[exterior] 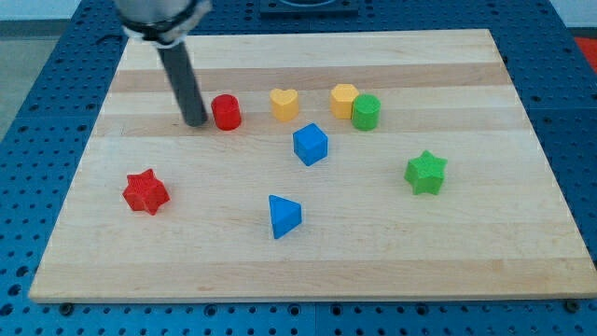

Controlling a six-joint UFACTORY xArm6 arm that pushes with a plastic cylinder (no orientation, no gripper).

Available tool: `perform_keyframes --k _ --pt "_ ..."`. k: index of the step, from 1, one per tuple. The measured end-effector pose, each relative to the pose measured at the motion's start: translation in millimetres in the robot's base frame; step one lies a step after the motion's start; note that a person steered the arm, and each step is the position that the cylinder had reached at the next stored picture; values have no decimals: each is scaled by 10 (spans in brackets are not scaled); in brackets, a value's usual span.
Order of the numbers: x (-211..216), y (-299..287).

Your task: Nudge the blue cube slightly up

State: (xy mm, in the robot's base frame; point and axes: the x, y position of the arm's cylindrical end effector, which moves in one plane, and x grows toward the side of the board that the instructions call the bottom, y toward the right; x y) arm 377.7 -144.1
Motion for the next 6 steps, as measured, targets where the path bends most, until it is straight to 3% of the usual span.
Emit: perform_keyframes --k 2,4,6 --pt "3 638" --pt "597 185" --pt "871 1025"
